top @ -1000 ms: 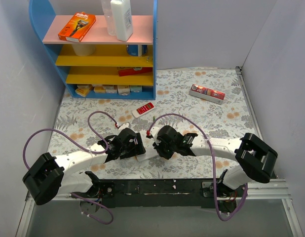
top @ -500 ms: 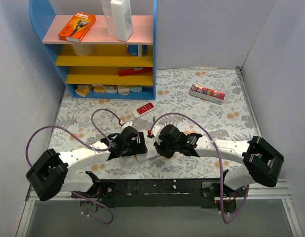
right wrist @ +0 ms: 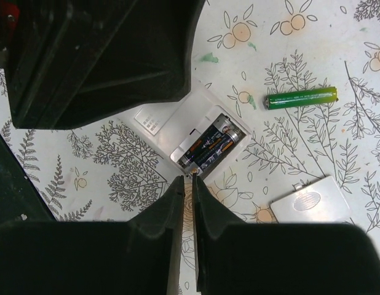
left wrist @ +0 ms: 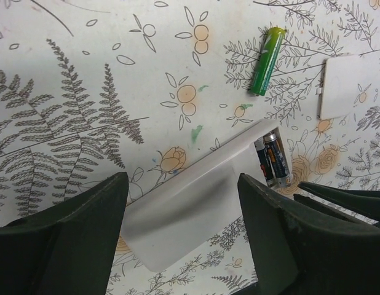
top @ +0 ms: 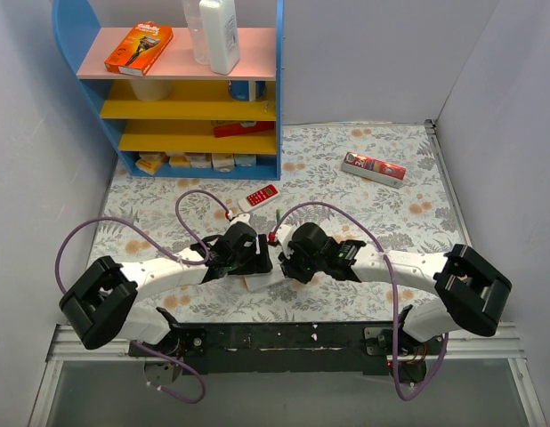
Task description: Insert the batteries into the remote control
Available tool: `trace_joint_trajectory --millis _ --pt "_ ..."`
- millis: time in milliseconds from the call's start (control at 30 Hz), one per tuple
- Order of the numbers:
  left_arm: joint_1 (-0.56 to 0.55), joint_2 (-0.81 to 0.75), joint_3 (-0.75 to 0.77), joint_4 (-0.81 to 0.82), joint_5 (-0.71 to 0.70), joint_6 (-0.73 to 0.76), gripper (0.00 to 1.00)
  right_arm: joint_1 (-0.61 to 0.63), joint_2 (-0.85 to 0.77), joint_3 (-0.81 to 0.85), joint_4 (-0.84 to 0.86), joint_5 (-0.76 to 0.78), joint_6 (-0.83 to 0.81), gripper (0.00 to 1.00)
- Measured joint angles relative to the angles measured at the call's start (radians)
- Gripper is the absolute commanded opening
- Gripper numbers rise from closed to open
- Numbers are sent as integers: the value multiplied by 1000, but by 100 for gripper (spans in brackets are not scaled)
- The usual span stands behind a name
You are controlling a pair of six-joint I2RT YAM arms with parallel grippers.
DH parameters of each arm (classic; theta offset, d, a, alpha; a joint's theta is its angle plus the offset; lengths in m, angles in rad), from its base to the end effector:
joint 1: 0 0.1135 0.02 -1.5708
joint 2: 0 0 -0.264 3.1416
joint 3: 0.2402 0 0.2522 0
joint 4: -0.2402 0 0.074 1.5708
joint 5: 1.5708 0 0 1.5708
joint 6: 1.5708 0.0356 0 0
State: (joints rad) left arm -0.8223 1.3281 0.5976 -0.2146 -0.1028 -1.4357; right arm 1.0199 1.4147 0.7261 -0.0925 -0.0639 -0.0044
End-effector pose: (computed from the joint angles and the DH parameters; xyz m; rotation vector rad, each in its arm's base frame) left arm 0.1681 -0.1757 0.1623 -0.8553 2.5524 -0.7278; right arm 0.1467 0.2432 0.1878 -1.2155 2.0962 0.5586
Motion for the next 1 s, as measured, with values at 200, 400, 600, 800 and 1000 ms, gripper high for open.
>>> trace_joint_trajectory --millis 200,400,600,800,1000 --pt "0 25 0 45 40 23 67 -19 8 -19 32 -20 19 14" --pt "0 42 0 82 77 43 64 -31 23 -37 68 -38 32 11" --pt "0 61 0 118 120 65 58 -34 34 -37 97 -46 46 7" --pt "2 93 2 167 179 86 49 -40 48 -37 115 -45 58 6" --pt "8 110 3 187 202 116 41 -55 63 -37 131 -32 89 1"
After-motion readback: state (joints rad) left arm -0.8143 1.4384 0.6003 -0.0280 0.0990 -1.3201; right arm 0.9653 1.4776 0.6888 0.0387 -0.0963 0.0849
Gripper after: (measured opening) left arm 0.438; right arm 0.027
